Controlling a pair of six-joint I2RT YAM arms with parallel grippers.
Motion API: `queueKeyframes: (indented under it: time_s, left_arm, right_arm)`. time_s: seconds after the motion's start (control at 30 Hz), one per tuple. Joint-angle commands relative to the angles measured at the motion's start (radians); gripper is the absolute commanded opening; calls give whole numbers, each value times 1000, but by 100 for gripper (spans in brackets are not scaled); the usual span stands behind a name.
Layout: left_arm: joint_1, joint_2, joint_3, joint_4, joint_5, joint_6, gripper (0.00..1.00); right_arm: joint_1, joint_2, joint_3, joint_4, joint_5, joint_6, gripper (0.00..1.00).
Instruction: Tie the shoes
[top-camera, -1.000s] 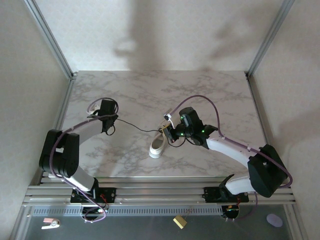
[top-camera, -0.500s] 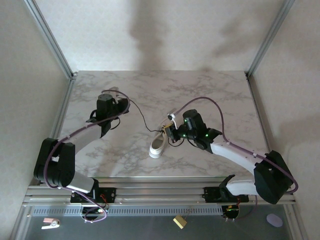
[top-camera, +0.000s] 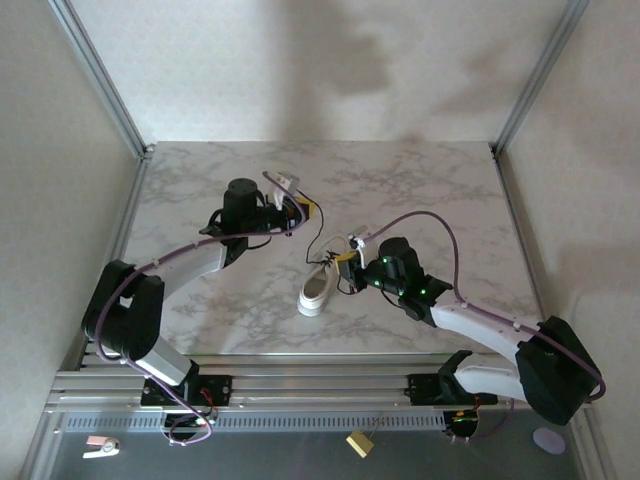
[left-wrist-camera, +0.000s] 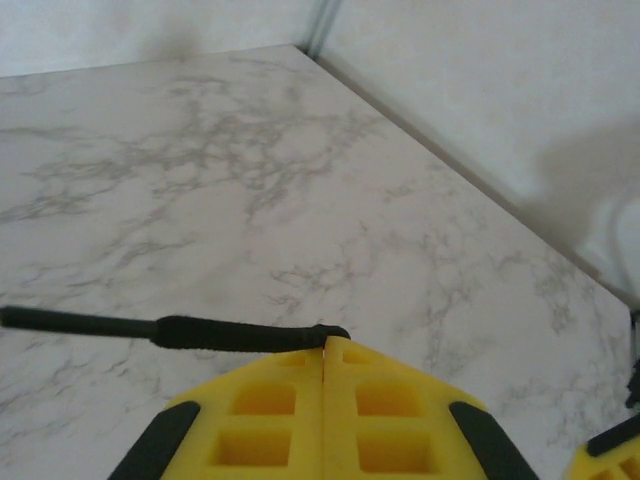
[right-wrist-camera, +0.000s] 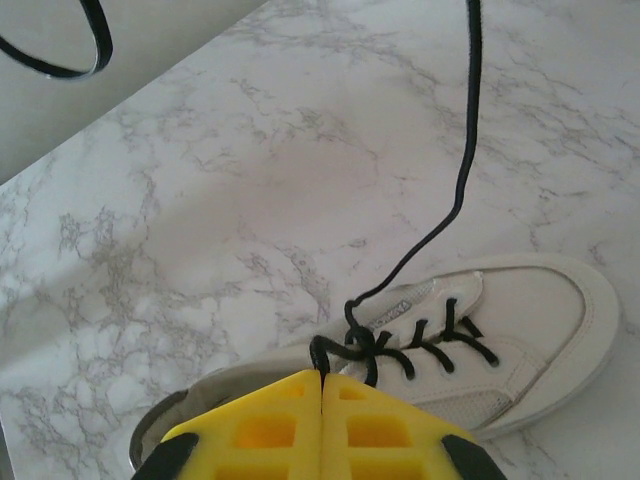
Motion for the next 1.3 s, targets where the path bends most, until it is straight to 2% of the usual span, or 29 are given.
queueKeyframes:
  time_s: [0.0,0.17,0.33,0.47,0.5,0.53,0.57,0.67,0.77,0.87,0.97,1.07,1.27]
  left_arm:
    - [-41,44,118,-151,103,167,0]
    - [-106,147,261,-326,130,251,0]
    - [-157,215,327,-392,164,275,0]
    - [-183,243,355,-401,142,264,0]
    - [-184,242,353,-389,117,247,7]
    - [-182,236,347,-373,85,230,24]
    - [-179,226,337,-356,53,215,36]
    - [-157,171,279,-281,-47,156,55]
    - [-111,80,170,-167,-123,84,62]
    - [-53,-19,28,-46,-109,43,60]
    - [-16,-102,-102,44,-2,83,56]
    - [-17,-149,-168,14,93,202,57]
    - [-52,-173,-197,-65,172,385,51]
  right_arm:
    - [9,-29,-39,123,2,18,0]
    - [9,-61,-83,206,-20,-1,0]
    - [9,-78,-132,232,-23,-19,0]
    - [9,-72,-134,236,-26,-22,0]
    - [9,-68,-133,237,-26,-22,0]
    - [9,-65,-132,239,-22,-20,0]
    - [9,-62,-132,240,-21,-19,0]
    - [8,-56,-130,237,-13,-13,0]
    - [9,-53,-122,219,15,-9,0]
    - [8,-50,-106,188,27,-16,0]
    - [3,-42,-65,133,6,-60,0]
    - [-22,-29,-29,74,-55,-104,0]
    - [-78,10,37,10,-140,-132,0]
